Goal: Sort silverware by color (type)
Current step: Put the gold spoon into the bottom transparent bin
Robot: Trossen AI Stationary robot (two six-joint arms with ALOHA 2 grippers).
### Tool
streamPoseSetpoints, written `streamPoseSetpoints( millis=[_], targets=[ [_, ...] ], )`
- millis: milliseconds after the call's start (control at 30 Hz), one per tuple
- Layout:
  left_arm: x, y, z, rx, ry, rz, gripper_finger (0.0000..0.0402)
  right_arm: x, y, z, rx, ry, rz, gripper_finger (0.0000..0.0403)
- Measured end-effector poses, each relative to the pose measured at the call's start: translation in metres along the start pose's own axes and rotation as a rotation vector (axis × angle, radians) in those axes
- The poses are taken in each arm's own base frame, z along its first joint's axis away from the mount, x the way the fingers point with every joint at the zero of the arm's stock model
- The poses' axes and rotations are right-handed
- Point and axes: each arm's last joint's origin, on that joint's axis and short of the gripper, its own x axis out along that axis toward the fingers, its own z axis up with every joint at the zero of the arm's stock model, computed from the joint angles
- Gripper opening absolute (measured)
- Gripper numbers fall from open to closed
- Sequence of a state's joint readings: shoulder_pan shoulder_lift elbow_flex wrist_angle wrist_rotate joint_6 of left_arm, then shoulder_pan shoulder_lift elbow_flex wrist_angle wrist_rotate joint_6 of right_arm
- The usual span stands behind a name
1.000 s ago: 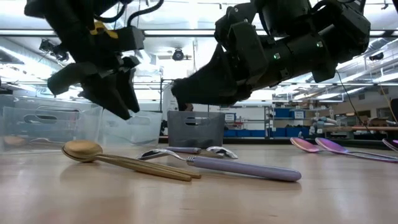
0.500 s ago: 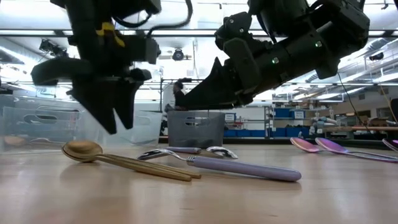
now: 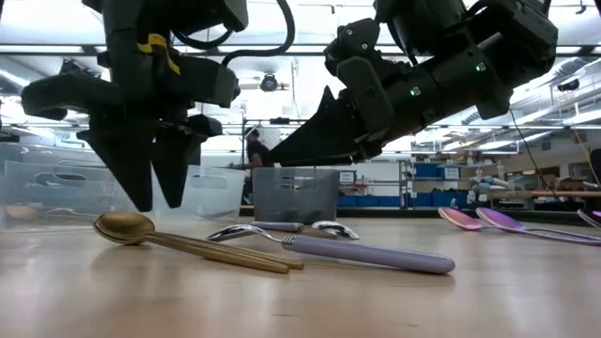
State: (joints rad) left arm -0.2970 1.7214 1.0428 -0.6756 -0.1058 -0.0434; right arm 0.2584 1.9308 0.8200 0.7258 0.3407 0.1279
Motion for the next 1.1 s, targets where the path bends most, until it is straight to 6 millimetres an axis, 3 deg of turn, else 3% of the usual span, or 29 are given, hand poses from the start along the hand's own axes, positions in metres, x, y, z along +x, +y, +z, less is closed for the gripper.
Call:
streamPoseSetpoints(
  millis=[900, 1100],
  targets=[
    [-0.002, -0.015, 0.004, -0.052, -0.048, -0.048, 0.0187, 0.0, 0.0, 0.0, 0.001, -0.002, 0.001, 0.0215],
    [-0.003, -0.019, 0.012, -0.071, -0.121, -0.143, 0.0187, 0.0, 0.0, 0.0, 0.001, -0.001, 0.001, 0.0215]
  ],
)
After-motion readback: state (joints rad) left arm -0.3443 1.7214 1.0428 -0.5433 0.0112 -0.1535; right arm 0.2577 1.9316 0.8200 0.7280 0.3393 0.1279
